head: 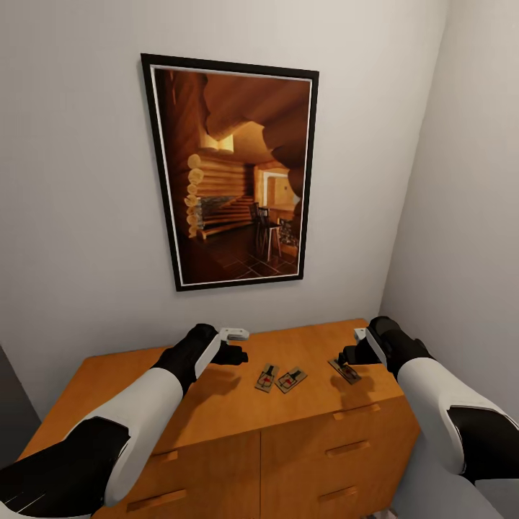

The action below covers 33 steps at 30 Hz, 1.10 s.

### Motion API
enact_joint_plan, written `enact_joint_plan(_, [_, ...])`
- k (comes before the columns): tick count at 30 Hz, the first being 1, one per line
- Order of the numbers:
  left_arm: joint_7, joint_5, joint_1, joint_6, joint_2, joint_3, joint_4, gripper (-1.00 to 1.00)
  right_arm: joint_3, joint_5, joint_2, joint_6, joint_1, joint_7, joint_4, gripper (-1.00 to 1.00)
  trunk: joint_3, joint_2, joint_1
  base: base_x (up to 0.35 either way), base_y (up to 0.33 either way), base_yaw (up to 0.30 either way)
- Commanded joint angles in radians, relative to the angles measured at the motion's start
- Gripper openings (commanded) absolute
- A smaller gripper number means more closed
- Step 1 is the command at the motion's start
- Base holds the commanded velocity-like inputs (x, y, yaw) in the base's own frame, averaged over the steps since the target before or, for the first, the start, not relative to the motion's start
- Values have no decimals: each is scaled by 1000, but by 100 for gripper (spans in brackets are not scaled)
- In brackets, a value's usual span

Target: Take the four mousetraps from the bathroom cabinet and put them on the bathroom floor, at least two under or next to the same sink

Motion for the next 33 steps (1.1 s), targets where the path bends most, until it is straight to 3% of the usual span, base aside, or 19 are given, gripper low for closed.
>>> enact_joint_plan(1, [1,5,-1,4,1,-6,-1,100,-5,11,0,4,-1,8,-1,100,-2,-1,0,0,0,0])
enact_joint_plan(33, [1,5,-1,4,1,-6,-2,100,-5,11,0,4,-1,8,-1,100,-2,-1,0,0,0,0])
